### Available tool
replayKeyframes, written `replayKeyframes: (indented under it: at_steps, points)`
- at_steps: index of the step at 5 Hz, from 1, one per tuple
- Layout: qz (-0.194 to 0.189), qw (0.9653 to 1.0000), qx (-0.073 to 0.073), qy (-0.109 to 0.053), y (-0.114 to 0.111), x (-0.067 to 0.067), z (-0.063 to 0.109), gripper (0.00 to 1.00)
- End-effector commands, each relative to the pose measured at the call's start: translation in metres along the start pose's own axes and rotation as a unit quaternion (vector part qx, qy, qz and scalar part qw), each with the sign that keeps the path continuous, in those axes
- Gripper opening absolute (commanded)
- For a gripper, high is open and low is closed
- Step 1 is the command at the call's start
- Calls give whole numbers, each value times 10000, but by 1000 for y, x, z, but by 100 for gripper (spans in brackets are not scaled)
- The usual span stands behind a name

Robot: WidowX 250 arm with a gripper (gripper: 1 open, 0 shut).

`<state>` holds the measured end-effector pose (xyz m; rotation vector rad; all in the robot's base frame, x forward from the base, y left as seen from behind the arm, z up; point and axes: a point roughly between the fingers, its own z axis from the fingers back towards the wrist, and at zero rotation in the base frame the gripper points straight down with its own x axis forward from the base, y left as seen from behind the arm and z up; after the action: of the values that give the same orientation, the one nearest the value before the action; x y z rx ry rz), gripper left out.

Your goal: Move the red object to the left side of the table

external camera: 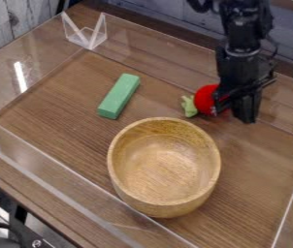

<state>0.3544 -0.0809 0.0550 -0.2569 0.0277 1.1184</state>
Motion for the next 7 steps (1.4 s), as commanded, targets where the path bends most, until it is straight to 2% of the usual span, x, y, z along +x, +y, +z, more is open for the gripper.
replayKeyframes:
  at_steps: [1, 3, 4, 5, 6, 7]
  points:
    - [-195, 9988, -446, -50, -5, 1, 44, 0]
    - [-676, 9952, -686, 153, -9, 32, 101, 0]
    - [-888, 9940, -623, 152, -11, 34, 97, 0]
    - [-972, 9942, -456, 111, -12, 30, 79, 100]
    - [-837, 9960, -315, 19, -4, 25, 68, 100]
    - [-871, 9960, -174, -52, 2, 23, 57, 100]
